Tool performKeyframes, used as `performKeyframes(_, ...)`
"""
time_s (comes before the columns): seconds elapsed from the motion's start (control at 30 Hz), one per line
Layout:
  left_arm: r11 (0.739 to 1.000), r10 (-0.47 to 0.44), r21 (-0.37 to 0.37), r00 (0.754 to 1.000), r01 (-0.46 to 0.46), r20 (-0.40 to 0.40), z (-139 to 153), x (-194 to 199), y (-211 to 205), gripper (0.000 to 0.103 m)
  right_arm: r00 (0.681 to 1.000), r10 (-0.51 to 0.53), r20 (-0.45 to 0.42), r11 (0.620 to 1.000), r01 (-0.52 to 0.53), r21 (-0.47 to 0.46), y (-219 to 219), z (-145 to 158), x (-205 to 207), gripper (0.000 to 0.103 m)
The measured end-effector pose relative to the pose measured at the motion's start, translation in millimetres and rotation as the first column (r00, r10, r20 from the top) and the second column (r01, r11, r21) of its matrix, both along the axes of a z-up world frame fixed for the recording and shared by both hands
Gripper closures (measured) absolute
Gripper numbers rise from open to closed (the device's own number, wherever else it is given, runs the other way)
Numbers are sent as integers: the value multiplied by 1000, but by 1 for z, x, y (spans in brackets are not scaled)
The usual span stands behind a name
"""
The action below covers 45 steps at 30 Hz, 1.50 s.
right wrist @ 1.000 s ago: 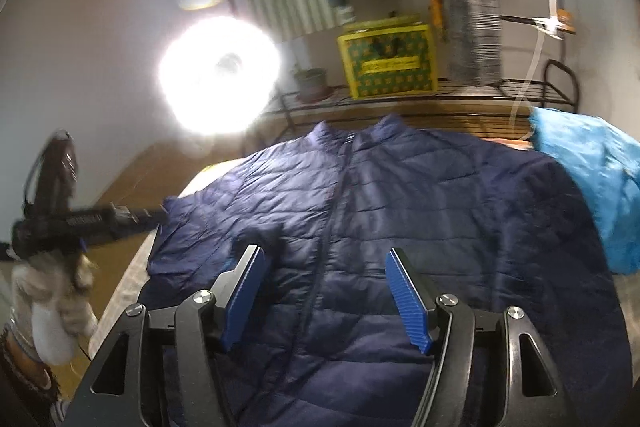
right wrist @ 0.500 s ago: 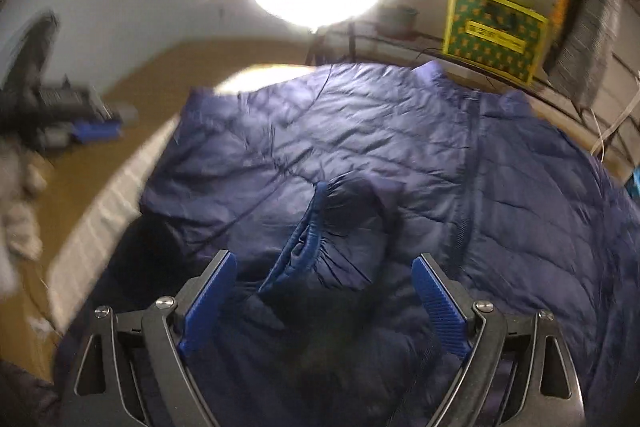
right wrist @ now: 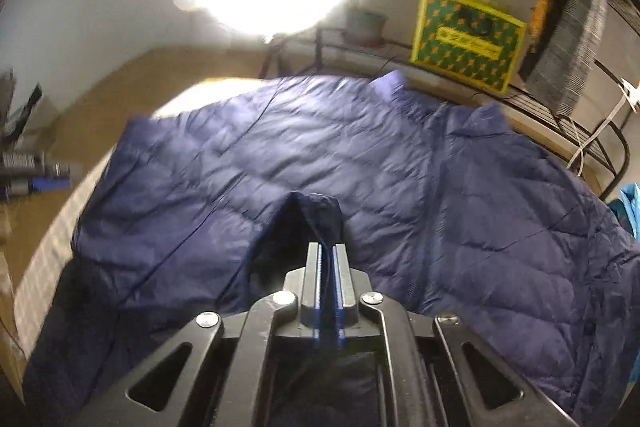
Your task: Fold large clothes
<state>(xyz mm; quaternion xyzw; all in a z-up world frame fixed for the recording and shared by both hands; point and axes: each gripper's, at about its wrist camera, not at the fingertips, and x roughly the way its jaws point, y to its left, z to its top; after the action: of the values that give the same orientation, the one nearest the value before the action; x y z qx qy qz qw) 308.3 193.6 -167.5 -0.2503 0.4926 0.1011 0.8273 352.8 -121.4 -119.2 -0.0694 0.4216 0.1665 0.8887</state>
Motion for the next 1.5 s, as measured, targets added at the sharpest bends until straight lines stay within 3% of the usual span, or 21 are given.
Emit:
performKeyframes(0.13, 1000, -1, -11, 1000, 2, 19, 3, 3, -7, 62, 997, -73, 27, 997, 72, 36, -28, 9, 12, 103)
performKeyframes(0.23, 1000, -18, 22, 999, 17, 45, 12, 4, -16, 62, 988, -153, 39, 986, 150, 71, -61, 16, 21, 103)
performKeyframes(0.47, 993, -101, 66, 993, 98, 53, 13, 17, -51, 62, 930, -367, 0, 924, 365, 113, -150, 7, 34, 103)
performKeyframes(0.9, 973, -211, 92, 977, 212, -22, -11, 35, -108, 62, 924, -380, 37, 920, 374, 121, -186, 5, 38, 103)
performKeyframes(1.27, 966, -233, 116, 973, 231, 3, 1, 33, -121, 62, 886, -452, -104, 878, 463, 122, -230, -44, 56, 101)
performKeyframes(1.3, 965, -236, 119, 972, 234, 8, 3, 33, -123, 62, 886, -451, -106, 878, 462, 123, -231, -43, 55, 97)
performKeyframes(1.33, 964, -240, 124, 971, 236, 15, 6, 32, -124, 62, 887, -449, -106, 879, 460, 125, -232, -41, 55, 85)
performKeyframes(1.4, 962, -246, 134, 969, 239, 34, 13, 29, -128, 62, 894, -440, -78, 885, 447, 130, -232, -29, 51, 76)
performKeyframes(1.5, 960, -258, 129, 963, 247, 81, 25, 21, -132, 62, 903, -427, -36, 894, 428, 130, -232, -10, 41, 71)
